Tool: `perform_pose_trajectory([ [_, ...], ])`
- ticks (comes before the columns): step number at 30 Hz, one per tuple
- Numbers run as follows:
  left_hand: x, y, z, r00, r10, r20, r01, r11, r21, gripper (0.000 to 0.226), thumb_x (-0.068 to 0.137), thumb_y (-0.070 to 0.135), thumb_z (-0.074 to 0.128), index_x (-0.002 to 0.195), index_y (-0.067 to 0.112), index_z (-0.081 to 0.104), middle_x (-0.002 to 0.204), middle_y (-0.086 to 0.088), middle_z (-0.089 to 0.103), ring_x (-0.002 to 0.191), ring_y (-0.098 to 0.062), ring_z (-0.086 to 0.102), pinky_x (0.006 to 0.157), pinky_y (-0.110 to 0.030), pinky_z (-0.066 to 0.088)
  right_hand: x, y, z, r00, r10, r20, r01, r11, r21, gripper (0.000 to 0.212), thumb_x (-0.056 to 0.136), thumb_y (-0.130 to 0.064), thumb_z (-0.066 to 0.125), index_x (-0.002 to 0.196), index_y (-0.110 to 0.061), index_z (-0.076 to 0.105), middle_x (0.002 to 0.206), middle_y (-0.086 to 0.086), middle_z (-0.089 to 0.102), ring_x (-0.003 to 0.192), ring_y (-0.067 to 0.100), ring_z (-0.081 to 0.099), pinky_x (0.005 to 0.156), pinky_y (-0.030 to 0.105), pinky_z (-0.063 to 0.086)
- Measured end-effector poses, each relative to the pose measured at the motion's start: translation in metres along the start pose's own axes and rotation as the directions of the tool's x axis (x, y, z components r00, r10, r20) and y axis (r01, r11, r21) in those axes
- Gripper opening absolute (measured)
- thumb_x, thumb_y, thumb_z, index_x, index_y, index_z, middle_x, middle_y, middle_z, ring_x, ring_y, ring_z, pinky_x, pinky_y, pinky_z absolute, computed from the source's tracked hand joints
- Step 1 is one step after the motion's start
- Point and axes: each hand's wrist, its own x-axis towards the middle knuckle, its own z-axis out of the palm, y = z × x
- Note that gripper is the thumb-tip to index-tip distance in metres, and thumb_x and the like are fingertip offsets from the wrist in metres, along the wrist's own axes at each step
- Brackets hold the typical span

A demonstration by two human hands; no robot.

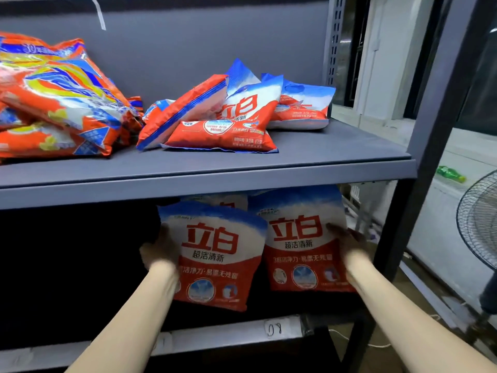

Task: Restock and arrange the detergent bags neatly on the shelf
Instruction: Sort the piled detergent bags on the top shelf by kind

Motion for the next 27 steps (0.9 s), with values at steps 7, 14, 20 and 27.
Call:
perform_pose_trajectory([
  [7,0.033,-0.034,0.04,0.992,-0.057,0.112,0.076,0.983,-0.169,0.035,0.1,0.035,0.041,0.107,0.007,0.061,0.092,-0.016,0.068,0.061,-0.022,0.061,0.048,-0.026,0.048,0.048,0.017,0.027,0.992,-0.125,0.018,0.124,0.99,0.063,0.024,0.093,-0.024,0.052,0.089,-0.008,0.069,0.089,0.022,0.072,0.083,0.042,0.069,0.084,0.059,0.052],
  [14,0.073,-0.053,0.076,0.97,-0.127,0.209,0.132,0.991,-0.011,0.066,0.084,0.051,0.063,0.131,0.009,0.044,0.106,-0.015,0.064,0.085,-0.033,0.066,0.069,-0.042,0.056,0.099,0.054,0.032,0.979,-0.198,-0.054,0.195,0.979,-0.066,0.037,0.089,-0.062,0.046,0.086,-0.032,0.068,0.089,0.01,0.073,0.083,0.035,0.07,0.08,0.058,0.054],
  [20,0.061,-0.063,0.079,0.984,0.069,0.166,-0.137,0.887,0.441,0.124,0.07,0.059,0.072,0.15,0.01,-0.011,0.156,-0.02,0.009,0.141,-0.04,0.017,0.111,-0.054,0.024,0.181,0.096,-0.003,0.99,-0.083,0.115,0.134,0.812,-0.568,0.071,0.065,-0.093,0.038,0.122,-0.051,0.04,0.115,0.001,0.064,0.107,0.03,0.062,0.088,0.055,0.05],
  [27,0.01,-0.112,0.068,0.791,0.459,0.405,-0.602,0.464,0.65,0.106,0.07,0.08,0.048,0.151,0.02,0.014,0.158,-0.016,0.002,0.143,-0.041,0.005,0.109,-0.061,0.012,0.072,0.071,0.023,0.888,-0.46,0.012,0.271,0.502,-0.821,0.076,0.087,-0.052,0.054,0.148,-0.02,0.02,0.149,0.009,0.032,0.136,0.032,0.029,0.107,0.051,0.03],
])
